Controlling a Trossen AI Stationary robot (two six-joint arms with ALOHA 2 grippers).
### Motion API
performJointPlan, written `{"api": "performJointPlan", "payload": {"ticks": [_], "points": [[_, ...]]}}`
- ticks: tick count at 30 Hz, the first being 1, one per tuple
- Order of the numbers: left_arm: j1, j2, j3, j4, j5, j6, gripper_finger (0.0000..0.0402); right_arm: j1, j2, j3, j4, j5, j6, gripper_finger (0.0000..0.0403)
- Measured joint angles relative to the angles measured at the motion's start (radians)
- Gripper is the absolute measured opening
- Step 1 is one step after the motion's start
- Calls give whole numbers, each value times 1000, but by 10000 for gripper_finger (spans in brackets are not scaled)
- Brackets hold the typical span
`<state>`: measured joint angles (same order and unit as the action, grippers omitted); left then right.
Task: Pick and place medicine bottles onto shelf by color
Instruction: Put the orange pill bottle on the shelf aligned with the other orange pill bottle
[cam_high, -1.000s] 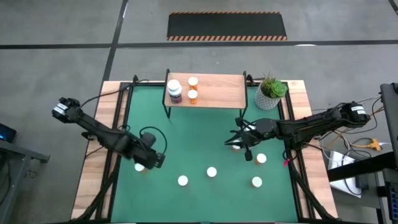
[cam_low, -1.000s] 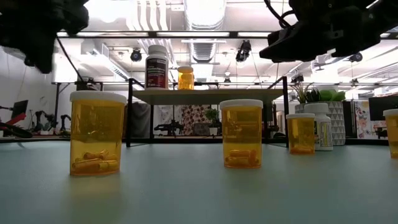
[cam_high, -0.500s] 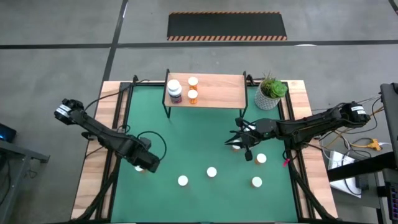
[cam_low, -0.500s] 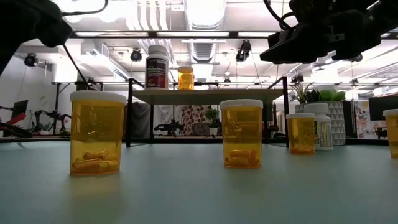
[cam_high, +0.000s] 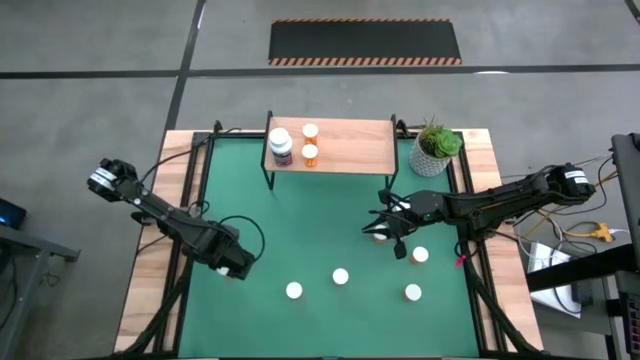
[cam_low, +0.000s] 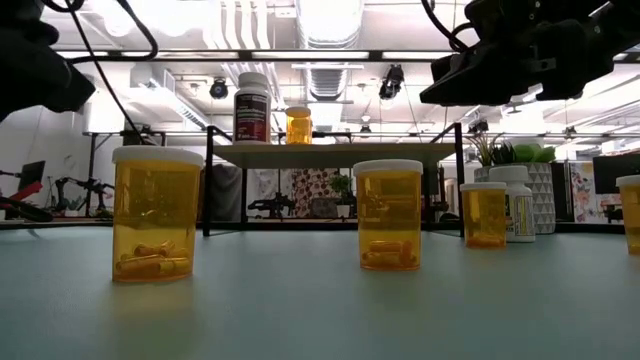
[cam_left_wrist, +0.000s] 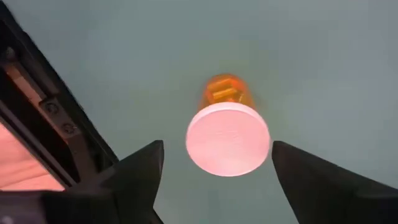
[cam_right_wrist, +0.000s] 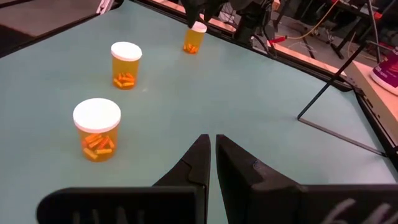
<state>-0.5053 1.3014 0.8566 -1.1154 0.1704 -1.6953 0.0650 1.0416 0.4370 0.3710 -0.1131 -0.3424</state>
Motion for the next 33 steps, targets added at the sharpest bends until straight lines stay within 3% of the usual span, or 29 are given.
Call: {"api": "performJointPlan", "payload": {"ticks": [11,21,25,29,33], "points": [[-7,34,-3,10,-21,16,278,0,0,0,-4,0,1,18],[-14,65,-4,46,-19,57,199,0,0,0,-8,0,2,18],[-14,58,1,52,-17,56,185,0,0,0,-8,1,2,18],[-11,55,58,66,24,84,189,0,0,0,-8,1,2,18],[-8,55,178,165,38,207,194,0,0,0,-8,1,2,18]]}}
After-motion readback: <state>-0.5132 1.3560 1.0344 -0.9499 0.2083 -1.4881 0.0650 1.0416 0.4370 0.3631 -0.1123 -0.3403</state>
